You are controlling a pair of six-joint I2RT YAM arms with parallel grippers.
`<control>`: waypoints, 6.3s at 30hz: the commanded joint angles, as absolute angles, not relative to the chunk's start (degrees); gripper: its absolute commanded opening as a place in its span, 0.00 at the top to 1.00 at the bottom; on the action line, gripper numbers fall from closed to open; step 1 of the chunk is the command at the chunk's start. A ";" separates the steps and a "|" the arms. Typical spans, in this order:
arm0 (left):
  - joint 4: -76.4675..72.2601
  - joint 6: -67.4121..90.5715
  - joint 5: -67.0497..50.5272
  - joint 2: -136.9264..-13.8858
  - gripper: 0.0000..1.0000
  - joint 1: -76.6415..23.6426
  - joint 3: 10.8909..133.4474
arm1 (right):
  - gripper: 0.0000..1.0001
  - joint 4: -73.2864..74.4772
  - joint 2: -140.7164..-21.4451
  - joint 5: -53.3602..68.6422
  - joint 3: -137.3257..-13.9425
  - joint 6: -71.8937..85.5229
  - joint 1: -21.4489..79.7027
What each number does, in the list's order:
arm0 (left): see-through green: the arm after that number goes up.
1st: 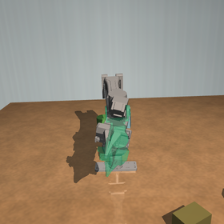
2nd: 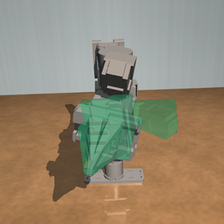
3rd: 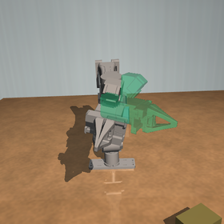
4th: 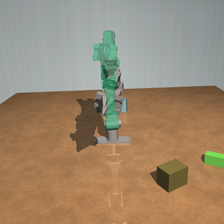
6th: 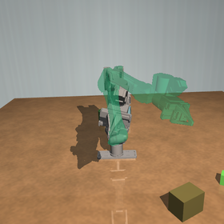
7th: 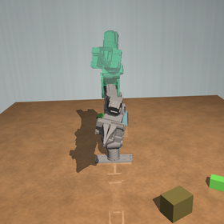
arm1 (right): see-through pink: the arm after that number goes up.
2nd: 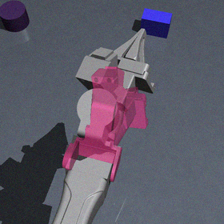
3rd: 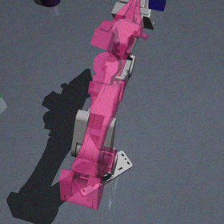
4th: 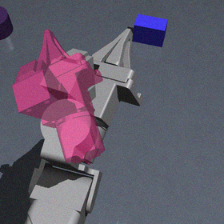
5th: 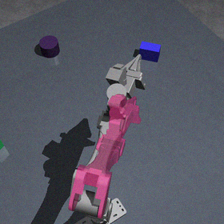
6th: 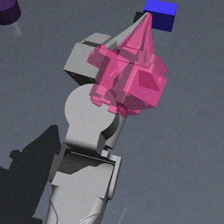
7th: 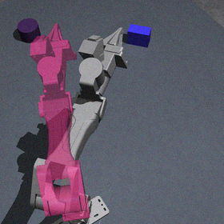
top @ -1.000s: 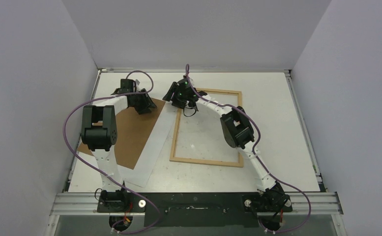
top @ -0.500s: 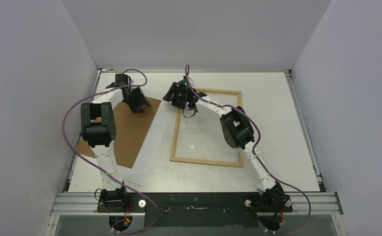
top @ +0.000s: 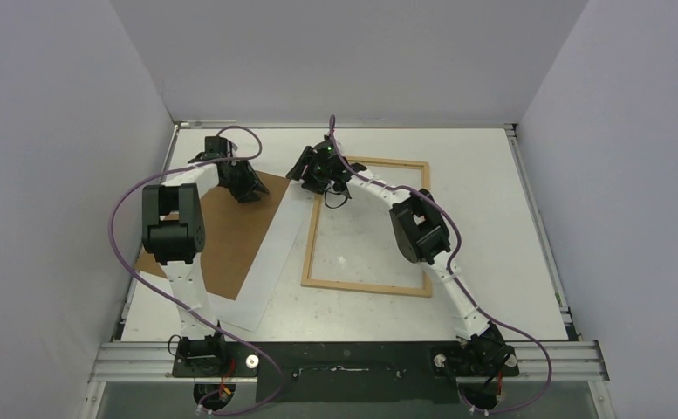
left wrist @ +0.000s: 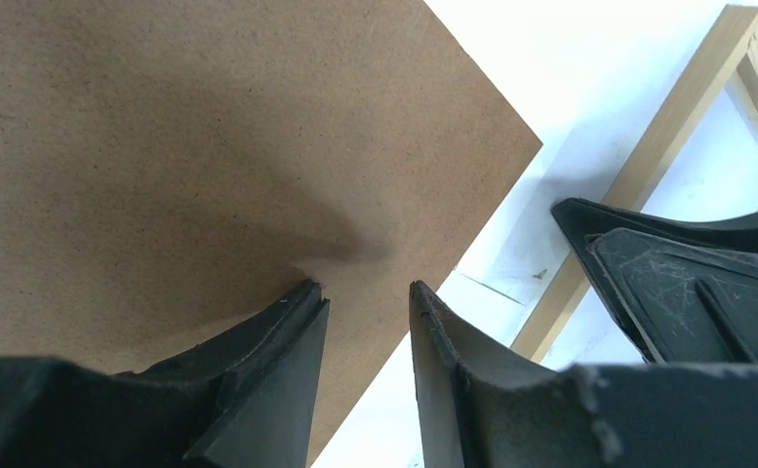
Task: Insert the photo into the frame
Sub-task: Adjust the photo frame item at the center of the board.
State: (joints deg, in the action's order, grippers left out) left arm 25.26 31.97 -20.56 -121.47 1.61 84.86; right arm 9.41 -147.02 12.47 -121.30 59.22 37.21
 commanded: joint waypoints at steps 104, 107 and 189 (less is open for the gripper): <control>44.33 31.46 -7.53 -115.17 0.55 -0.27 73.10 | 0.23 -24.42 -127.33 20.82 -80.75 81.54 49.60; 44.15 31.58 -7.69 -115.51 0.55 -0.28 73.44 | 0.22 -24.98 -124.10 19.77 -76.30 83.47 50.12; 41.21 29.23 -21.61 -111.61 0.52 4.15 71.33 | 1.00 -22.61 -118.21 8.48 -68.63 76.44 53.10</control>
